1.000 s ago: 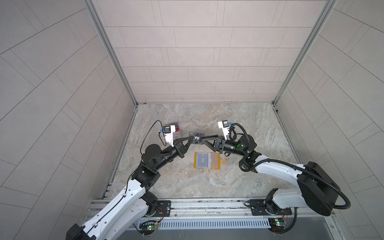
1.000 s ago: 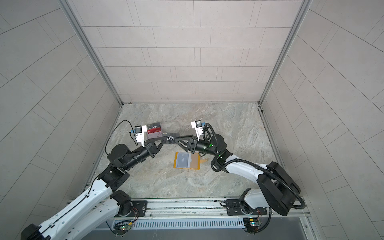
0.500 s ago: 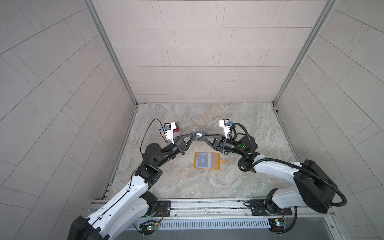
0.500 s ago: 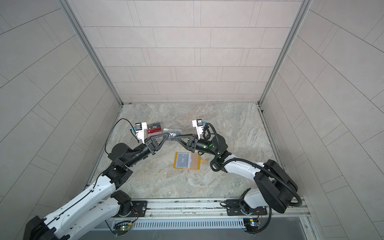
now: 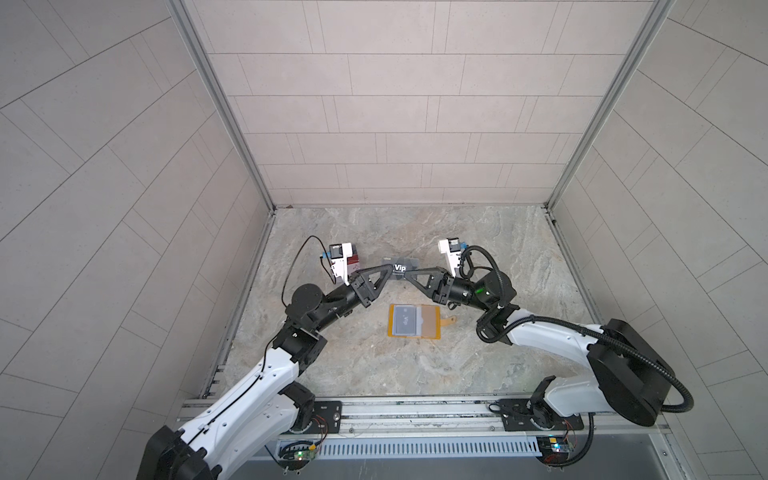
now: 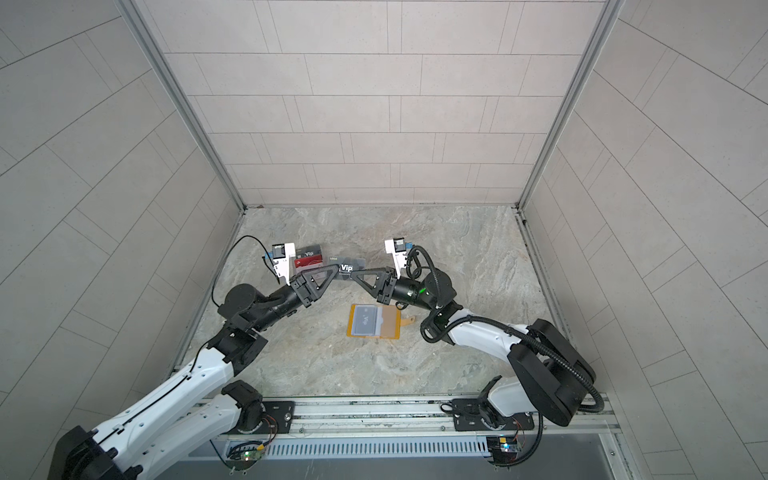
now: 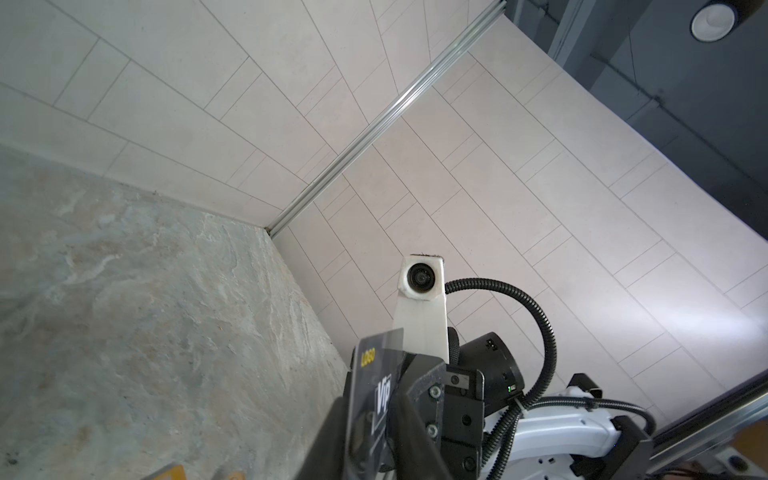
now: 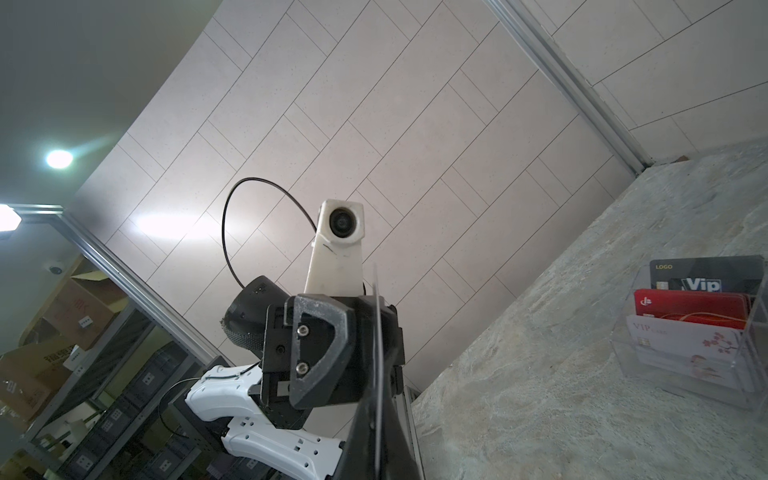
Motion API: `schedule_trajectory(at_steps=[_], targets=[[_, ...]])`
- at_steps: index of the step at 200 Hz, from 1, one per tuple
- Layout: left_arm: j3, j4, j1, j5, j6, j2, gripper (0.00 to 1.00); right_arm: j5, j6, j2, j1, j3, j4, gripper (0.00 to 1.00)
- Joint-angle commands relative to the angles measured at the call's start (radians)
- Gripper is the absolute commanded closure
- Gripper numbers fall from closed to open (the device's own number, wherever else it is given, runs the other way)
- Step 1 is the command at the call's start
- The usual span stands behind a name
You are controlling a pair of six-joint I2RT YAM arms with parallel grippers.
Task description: Take the credit cards out of the card holder
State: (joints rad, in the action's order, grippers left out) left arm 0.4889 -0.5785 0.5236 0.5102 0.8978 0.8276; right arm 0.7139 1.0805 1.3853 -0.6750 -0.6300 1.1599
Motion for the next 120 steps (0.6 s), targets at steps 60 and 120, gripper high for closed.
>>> schedule_trajectory(at_steps=[60,120], targets=[[0.225,0.632,-0.010,0.041,-0.411,-0.004,0.26,0.168,-0.230,-0.118,0.005,-0.002,-0.386,0.97],[0.478,1.048,-0.014,0.314,-0.791,0.135,0.32,0.255,-0.670,-0.282,0.005,-0.087,-1.017,1.00]])
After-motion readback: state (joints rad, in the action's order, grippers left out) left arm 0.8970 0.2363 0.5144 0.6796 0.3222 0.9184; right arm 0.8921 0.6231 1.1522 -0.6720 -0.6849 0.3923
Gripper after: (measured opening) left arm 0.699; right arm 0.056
